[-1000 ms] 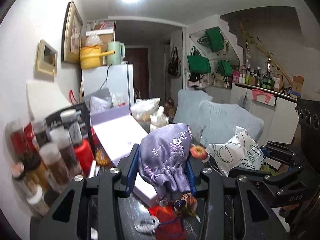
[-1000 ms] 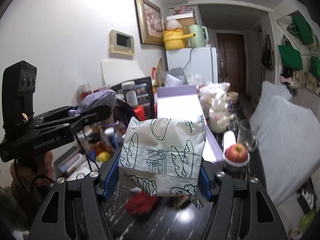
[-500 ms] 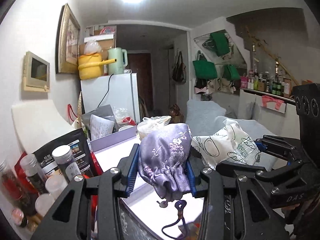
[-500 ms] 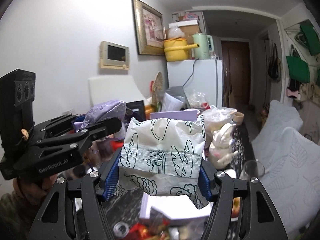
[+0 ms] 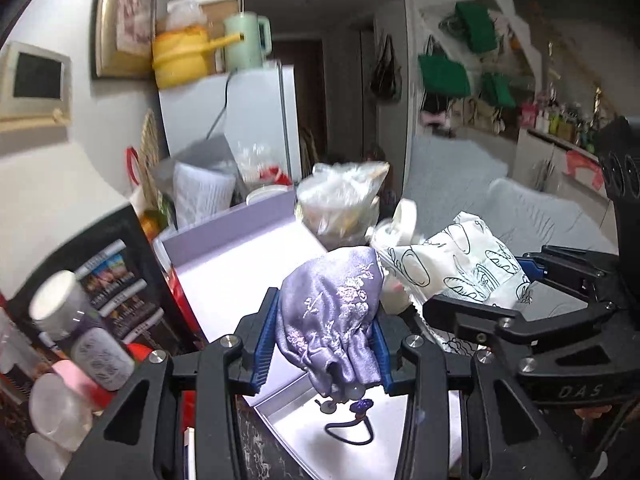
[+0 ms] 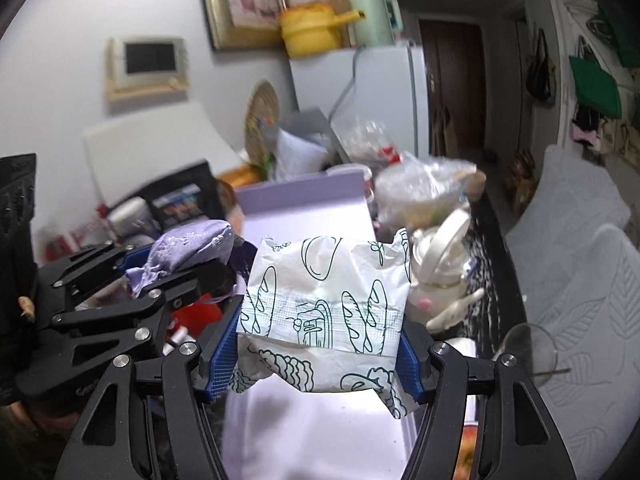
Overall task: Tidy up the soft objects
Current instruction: 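Carry lavender pouch in left tool while right tool carries bag to box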
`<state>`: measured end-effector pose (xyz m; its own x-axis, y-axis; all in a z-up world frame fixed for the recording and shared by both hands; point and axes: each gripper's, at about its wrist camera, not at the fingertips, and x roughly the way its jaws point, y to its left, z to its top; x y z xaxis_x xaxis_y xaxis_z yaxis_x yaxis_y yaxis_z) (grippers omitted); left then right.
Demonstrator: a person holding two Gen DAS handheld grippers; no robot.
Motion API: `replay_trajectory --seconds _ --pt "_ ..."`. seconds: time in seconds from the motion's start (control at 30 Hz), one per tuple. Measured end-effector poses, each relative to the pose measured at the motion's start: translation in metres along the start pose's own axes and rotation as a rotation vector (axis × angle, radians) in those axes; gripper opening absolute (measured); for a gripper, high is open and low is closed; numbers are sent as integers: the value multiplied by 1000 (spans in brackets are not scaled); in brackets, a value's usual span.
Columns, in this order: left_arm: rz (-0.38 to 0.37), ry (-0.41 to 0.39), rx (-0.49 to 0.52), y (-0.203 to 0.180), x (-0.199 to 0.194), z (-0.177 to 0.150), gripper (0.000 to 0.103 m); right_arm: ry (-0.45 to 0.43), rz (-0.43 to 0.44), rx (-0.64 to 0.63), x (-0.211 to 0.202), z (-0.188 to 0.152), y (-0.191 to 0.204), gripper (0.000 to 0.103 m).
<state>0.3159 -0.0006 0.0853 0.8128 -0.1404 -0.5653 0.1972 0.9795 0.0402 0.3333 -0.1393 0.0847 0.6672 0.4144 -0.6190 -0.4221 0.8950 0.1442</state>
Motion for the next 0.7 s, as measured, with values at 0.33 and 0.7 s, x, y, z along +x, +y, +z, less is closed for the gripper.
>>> replay_trajectory --seconds 0.33,0.7 --pt "-12 196 -33 6 71 -34 40 161 -14 29 69 -22 -23 66" --pt "-16 330 -68 9 94 -60 40 297 -3 78 100 -52 -36 66"
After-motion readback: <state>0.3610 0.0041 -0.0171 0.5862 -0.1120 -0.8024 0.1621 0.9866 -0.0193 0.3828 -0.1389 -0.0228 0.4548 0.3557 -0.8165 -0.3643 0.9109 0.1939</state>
